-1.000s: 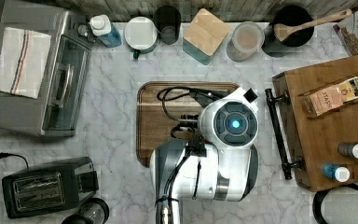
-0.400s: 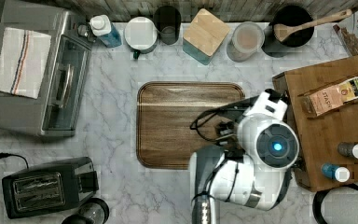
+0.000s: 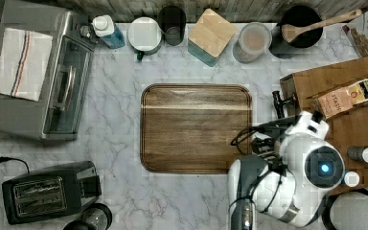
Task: Open the drawer.
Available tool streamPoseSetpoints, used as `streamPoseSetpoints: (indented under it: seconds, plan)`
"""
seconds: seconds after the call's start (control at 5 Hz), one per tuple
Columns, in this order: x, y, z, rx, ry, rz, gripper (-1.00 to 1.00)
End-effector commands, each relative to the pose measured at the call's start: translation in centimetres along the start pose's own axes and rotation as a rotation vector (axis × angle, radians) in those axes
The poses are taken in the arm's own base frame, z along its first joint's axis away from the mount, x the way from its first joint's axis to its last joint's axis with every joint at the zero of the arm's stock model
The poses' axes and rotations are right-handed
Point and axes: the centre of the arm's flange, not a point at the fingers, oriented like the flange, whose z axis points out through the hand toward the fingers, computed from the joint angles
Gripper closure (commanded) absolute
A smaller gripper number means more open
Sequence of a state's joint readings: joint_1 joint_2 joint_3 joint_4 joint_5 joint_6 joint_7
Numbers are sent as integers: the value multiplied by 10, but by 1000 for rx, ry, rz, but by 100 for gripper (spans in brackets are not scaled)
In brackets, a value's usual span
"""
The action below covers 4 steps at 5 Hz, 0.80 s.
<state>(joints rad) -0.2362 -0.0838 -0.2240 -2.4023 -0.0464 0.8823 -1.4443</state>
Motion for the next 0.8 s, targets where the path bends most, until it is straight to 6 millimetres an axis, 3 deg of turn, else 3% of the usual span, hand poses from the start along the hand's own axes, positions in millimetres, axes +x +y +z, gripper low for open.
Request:
streamPoseSetpoints:
  seconds: [0.2, 0.8]
  plan:
    - [-14, 10, 28, -4, 13, -69, -100]
    - [-7, 32, 76, -20, 105, -110, -100]
